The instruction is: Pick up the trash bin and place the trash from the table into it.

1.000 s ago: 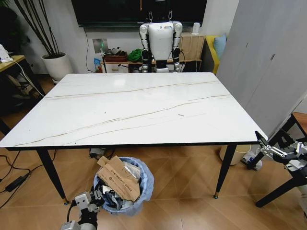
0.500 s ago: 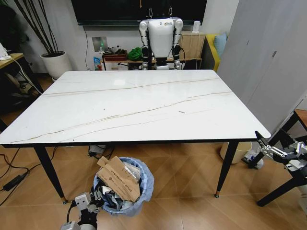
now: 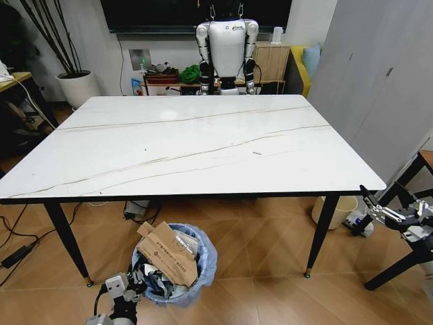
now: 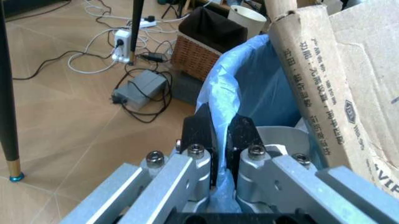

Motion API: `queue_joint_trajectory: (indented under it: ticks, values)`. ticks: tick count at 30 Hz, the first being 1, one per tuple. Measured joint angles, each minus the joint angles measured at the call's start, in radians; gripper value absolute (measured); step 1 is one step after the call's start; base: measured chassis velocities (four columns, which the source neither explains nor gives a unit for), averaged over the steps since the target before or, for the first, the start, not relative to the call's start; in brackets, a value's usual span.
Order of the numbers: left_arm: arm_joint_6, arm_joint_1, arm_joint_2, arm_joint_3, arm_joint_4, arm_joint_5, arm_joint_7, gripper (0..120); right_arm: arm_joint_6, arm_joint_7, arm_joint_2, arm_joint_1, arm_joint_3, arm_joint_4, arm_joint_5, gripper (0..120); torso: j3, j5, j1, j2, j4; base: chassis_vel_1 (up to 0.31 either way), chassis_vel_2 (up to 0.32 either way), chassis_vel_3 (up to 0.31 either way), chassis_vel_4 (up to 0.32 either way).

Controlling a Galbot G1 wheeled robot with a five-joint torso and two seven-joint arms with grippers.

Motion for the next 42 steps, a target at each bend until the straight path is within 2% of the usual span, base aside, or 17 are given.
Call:
queue_joint_trajectory:
  ticks: [10,23,42]
  values:
    - [0.0,-0.008,0.002,0.003,0.007,-0.012,0.0,0,0.0,0.0,0.0,0.0,0.0,0.0,0.0,100,-0.016,-0.0001,-0.013,-0.03,0.0,0.0,0.0,0.0,0.0]
    - [0.005,-0.025,0.007,0.016,0.024,-0.041,-0.002,0,0.0,0.0,0.0,0.0,0.0,0.0,0.0,100,-0.059,-0.0001,-0.044,-0.103,-0.0001,0.0,0.0,0.0,0.0]
    - [0.009,-0.035,-0.004,0.03,0.033,-0.071,-0.001,0,0.0,0.0,0.0,0.0,0.0,0.0,0.0,100,-0.104,-0.0001,-0.075,-0.179,0.0,0.0,0.0,0.0,0.0]
